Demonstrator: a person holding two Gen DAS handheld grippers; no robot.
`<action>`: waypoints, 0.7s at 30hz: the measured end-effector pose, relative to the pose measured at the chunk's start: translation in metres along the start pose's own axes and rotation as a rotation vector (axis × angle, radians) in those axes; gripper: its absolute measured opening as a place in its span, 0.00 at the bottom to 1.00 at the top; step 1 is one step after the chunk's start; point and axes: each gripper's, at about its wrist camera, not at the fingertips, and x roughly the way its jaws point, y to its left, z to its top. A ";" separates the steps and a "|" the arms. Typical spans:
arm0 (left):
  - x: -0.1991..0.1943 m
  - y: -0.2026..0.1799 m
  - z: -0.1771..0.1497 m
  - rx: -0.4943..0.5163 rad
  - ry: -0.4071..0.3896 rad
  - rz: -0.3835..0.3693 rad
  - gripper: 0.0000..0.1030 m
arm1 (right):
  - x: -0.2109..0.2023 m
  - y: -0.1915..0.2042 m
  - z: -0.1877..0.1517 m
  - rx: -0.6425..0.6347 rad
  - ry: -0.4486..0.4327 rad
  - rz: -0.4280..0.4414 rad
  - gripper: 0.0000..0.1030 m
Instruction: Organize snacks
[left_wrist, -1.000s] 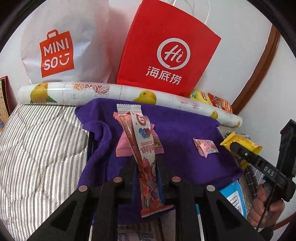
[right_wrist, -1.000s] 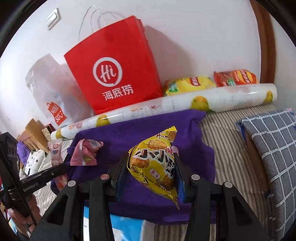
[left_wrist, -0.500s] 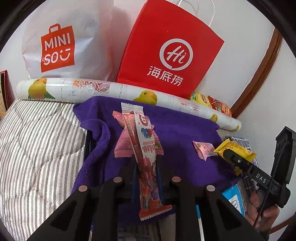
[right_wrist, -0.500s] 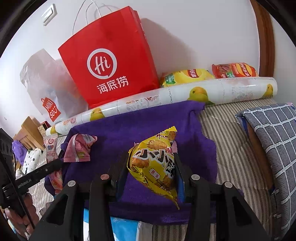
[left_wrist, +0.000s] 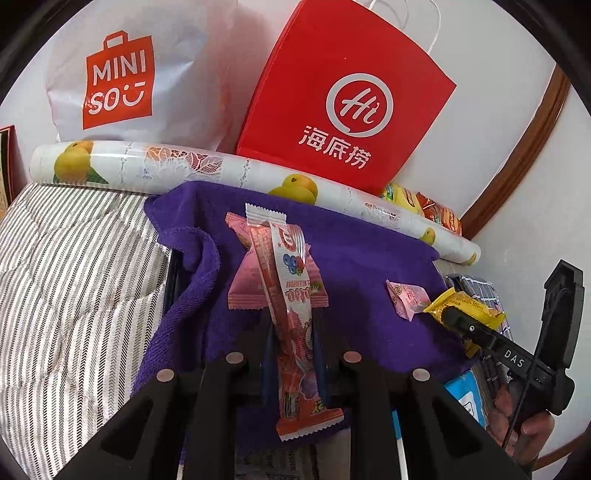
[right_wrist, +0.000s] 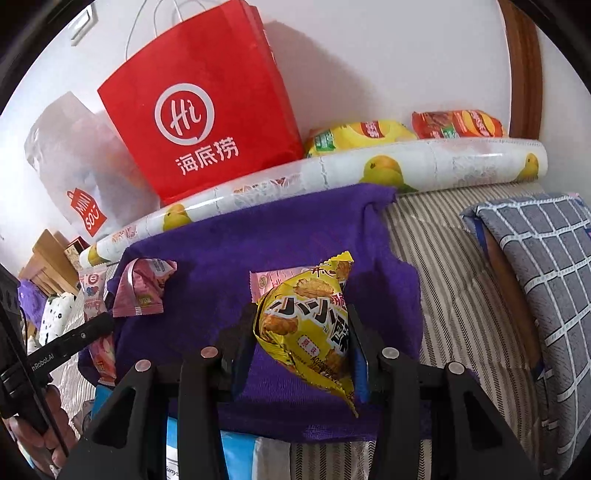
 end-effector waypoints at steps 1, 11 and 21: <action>0.000 0.001 0.000 -0.001 0.001 -0.001 0.18 | 0.000 0.000 0.000 0.000 0.002 -0.001 0.43; 0.002 0.004 -0.001 -0.020 0.016 -0.012 0.18 | 0.007 0.000 -0.003 0.003 0.027 -0.010 0.43; 0.001 0.017 0.003 -0.100 -0.009 -0.065 0.18 | 0.011 -0.001 -0.003 0.006 0.042 -0.024 0.44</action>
